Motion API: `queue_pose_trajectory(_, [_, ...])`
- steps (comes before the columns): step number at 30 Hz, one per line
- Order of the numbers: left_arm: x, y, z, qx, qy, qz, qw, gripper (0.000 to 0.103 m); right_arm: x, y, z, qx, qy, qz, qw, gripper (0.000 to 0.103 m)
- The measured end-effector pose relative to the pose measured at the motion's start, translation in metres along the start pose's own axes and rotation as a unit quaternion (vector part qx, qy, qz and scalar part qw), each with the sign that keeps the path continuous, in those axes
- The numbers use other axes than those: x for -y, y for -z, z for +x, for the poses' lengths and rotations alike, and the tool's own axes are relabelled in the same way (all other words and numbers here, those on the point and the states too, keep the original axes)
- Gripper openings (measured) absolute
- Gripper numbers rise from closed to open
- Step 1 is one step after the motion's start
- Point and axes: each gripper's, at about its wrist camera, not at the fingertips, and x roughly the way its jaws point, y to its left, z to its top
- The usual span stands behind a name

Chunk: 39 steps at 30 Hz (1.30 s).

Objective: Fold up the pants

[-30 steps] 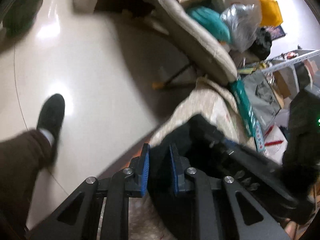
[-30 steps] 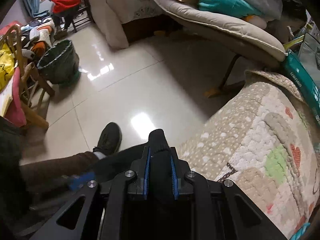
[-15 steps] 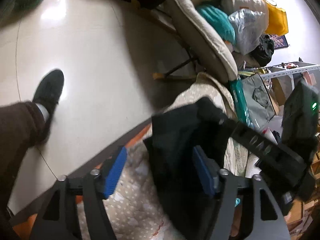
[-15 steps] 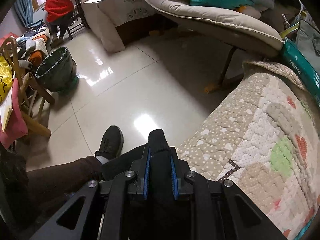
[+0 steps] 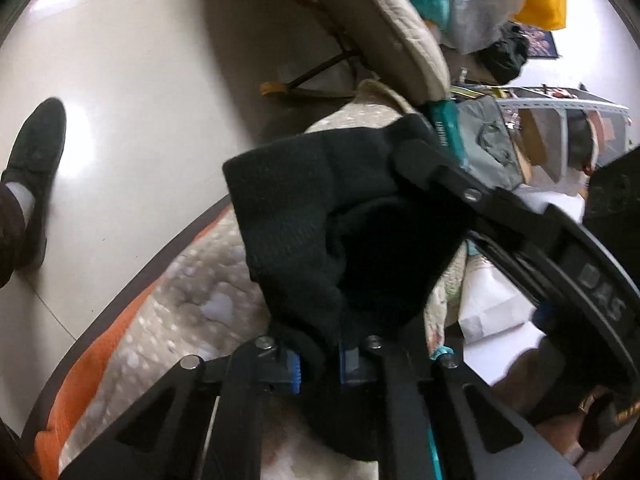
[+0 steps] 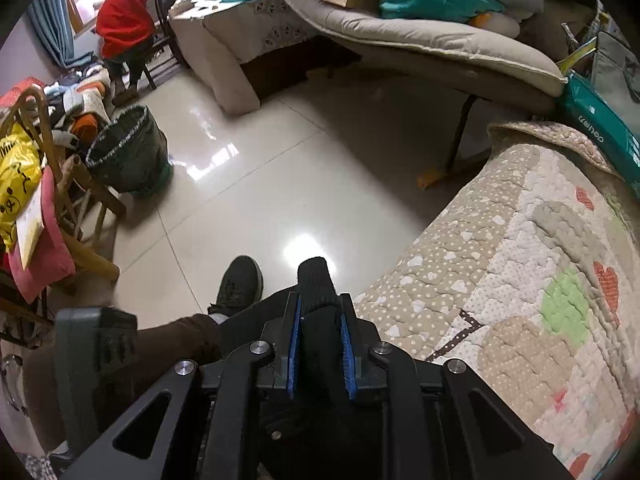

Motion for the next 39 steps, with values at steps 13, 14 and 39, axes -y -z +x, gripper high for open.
queue_pose_trajectory(13, [0.103,0.051,0.010,-0.006,-0.060,0.166,0.9842,0.012,0.090,0.065,-0.087,0.076,-0.025,0.135,0.988,0.019])
queue_pose_trajectory(14, [0.109,0.057,0.017,-0.011,-0.067,0.177,0.9819,0.012,0.102,0.076,-0.092,0.079,-0.028,0.150,0.985,0.019])
queue_pose_trajectory(39, [0.118,0.142,0.022,-0.091,-0.141,0.263,0.9502,0.055,0.161,0.199,-0.126,0.158,-0.167,0.341,0.912,0.035])
